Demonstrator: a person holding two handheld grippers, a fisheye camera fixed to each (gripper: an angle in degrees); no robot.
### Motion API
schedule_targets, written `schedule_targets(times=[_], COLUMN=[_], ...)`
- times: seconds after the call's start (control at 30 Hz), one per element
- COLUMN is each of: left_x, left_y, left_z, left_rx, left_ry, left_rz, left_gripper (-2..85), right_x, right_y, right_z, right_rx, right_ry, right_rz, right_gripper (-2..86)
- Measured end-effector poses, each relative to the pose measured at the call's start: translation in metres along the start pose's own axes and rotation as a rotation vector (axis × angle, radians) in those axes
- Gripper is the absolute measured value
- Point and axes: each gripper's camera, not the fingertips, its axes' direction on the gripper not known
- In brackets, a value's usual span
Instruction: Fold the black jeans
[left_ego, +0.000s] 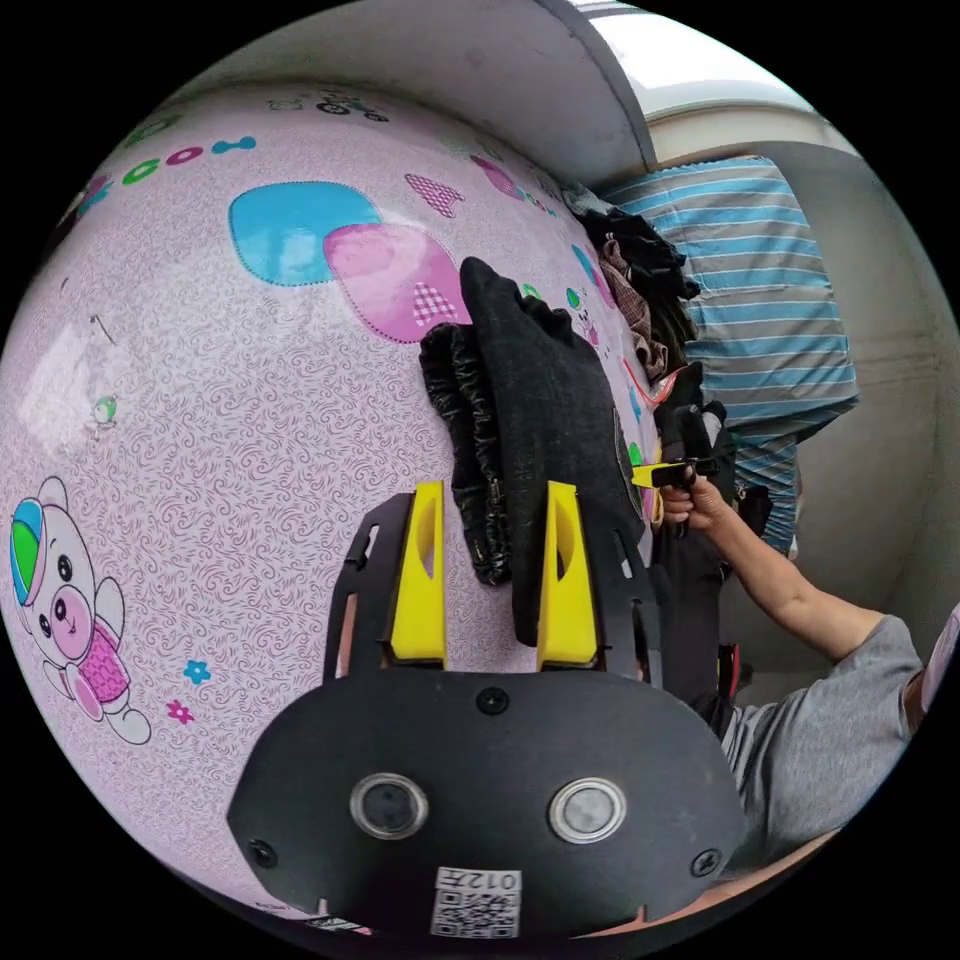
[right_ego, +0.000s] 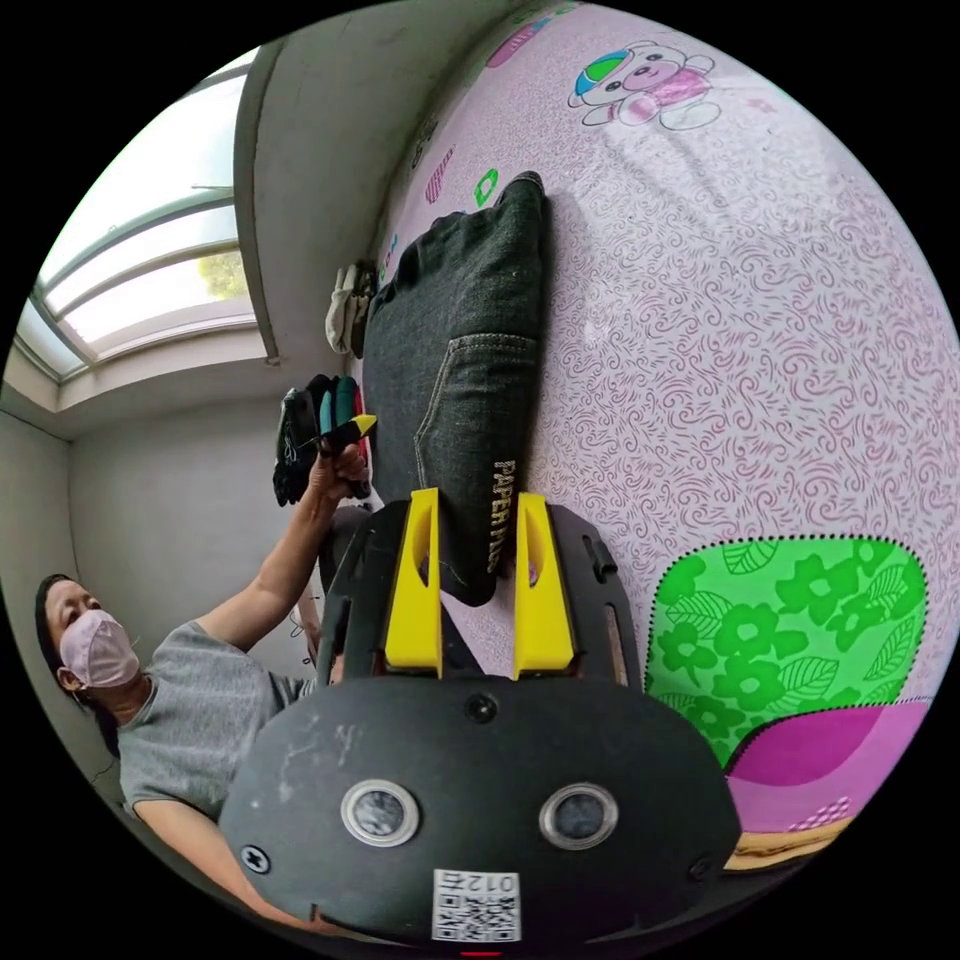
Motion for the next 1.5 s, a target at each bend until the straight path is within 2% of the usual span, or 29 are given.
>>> schedule_targets(times=[0.17, 0.43, 0.6, 0.7, 0.8, 0.93, 1.17, 1.5], left_x=[-0.005, -0.044, -0.038, -0.025, -0.016, -0.014, 0.01, 0.028], left_y=[-0.008, -0.009, -0.008, -0.007, -0.001, 0.006, 0.004, 0.013], left_z=[0.004, -0.003, -0.008, -0.007, 0.007, 0.014, 0.012, 0.017], left_rx=[-0.046, -0.023, -0.008, -0.1, -0.202, -0.15, -0.158, -0.084], left_ry=[0.018, 0.205, 0.21, 0.182, 0.228, 0.276, 0.158, 0.204], left_rz=[0.002, -0.033, 0.01, 0.063, 0.061, -0.008, -0.006, 0.0], left_gripper=[14.2, 11.1, 8.2, 7.8, 8.1, 10.1, 12.9, 8.6], right_x=[-0.002, 0.004, 0.0, -0.009, -0.006, 0.02, 0.029, 0.051], right_y=[-0.006, -0.009, -0.007, -0.002, 0.009, 0.018, 0.004, -0.002], right_z=[0.003, 0.003, 0.006, 0.005, 0.003, -0.004, 0.008, 0.026], right_rx=[-0.001, -0.016, 0.008, -0.037, -0.098, -0.057, -0.072, -0.052], right_ry=[0.01, -0.013, 0.035, 0.069, 0.099, 0.038, 0.042, 0.004], right_rz=[-0.021, -0.041, -0.071, -0.103, -0.104, -0.029, -0.041, -0.047], right_gripper=[10.9, 10.3, 6.8, 6.2, 6.6, 8.5, 10.2, 7.7])
